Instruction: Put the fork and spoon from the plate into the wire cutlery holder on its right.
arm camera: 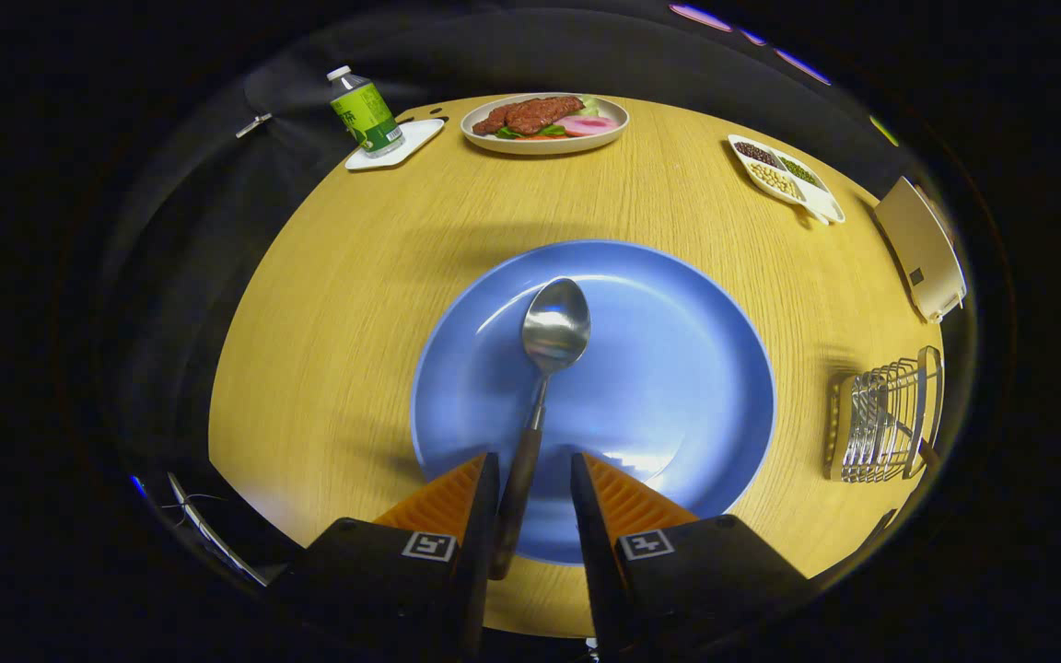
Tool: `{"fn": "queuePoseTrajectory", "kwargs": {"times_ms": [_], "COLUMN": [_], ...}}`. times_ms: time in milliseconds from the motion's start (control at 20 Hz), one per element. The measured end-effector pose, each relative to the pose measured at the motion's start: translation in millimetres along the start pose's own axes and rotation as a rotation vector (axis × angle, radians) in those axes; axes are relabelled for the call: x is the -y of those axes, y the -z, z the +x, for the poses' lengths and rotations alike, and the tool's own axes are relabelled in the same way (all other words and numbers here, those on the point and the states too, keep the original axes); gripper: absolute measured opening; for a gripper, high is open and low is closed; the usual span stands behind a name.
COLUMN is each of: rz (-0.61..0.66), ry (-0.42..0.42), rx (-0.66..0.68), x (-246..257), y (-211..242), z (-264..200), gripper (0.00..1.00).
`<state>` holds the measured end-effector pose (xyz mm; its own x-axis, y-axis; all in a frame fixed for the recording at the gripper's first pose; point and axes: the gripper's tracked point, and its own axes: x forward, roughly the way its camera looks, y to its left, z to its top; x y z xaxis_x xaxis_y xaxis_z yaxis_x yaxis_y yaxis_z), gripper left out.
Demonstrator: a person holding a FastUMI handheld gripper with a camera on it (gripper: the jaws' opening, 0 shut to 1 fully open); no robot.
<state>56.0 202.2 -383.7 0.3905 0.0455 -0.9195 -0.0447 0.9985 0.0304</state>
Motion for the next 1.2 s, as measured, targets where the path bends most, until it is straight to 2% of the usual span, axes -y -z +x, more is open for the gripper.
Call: {"fn": "queuePoseTrajectory", "kwargs": {"times_ms": [50, 150, 200, 250, 400, 700, 950, 1200], "rz": [0.016, 0.06, 0.063, 0.061, 0.083, 0.087, 0.048, -0.082], "ry": [0.011, 0.016, 0.009, 0.009, -0.024, -0.19, -0.255, -0.247], "rx": [-0.02, -0.027, -0.04, -0.036, -0.054, -0.069, -0.027, 0.014], "x": [1, 4, 3, 5, 7, 7, 24, 72], "y": [4, 4, 6, 5, 7, 2, -4, -3], "z": [2, 4, 3, 2, 1, -9, -54, -119], "gripper": [0.42, 0.19, 0.17, 0.18, 0.14, 0.08, 0.08, 0.08]}}
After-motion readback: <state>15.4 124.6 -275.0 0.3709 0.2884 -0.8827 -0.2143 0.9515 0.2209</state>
